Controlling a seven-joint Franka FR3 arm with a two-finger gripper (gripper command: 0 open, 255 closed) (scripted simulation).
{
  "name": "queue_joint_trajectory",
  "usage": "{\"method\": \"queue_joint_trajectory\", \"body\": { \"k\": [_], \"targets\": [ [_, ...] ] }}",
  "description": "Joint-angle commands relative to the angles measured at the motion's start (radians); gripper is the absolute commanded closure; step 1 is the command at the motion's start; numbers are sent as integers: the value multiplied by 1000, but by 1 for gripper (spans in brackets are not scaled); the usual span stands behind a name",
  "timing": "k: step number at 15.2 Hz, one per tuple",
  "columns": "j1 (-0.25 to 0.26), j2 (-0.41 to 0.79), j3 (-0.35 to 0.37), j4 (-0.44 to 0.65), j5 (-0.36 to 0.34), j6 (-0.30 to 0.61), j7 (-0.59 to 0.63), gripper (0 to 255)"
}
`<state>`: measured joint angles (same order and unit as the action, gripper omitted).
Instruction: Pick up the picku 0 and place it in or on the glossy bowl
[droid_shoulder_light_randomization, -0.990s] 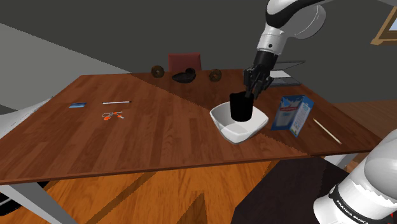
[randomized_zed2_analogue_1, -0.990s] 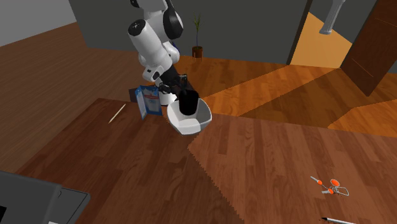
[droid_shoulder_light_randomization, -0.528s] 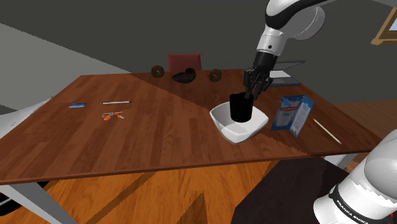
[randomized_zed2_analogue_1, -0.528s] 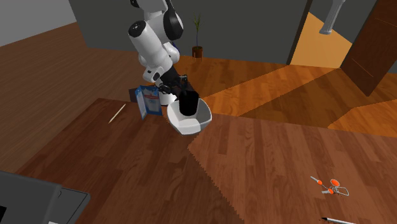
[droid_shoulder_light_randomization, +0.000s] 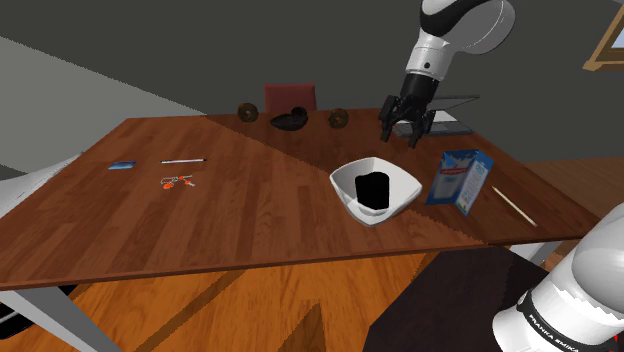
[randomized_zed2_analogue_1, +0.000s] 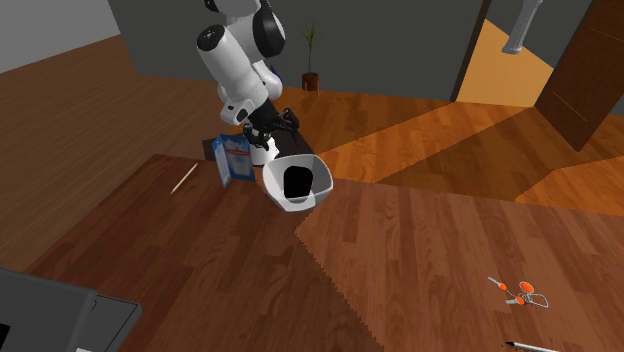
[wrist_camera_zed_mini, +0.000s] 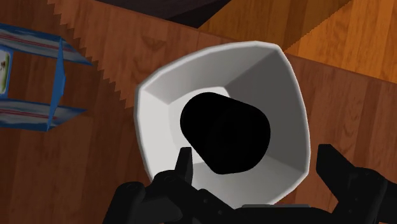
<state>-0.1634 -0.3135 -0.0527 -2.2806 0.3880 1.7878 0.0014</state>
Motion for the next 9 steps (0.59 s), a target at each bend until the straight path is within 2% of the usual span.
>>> {"method": "queue_joint_trajectory", "body": {
  "k": [1,2,9],
  "targets": [
    [-8,-2,-13,52,-12,-57,3,0],
    [-12,0,-19,77,-17,-83,5,0],
    [-12,0,-19,77,-17,-83,5,0]
  ]
}}
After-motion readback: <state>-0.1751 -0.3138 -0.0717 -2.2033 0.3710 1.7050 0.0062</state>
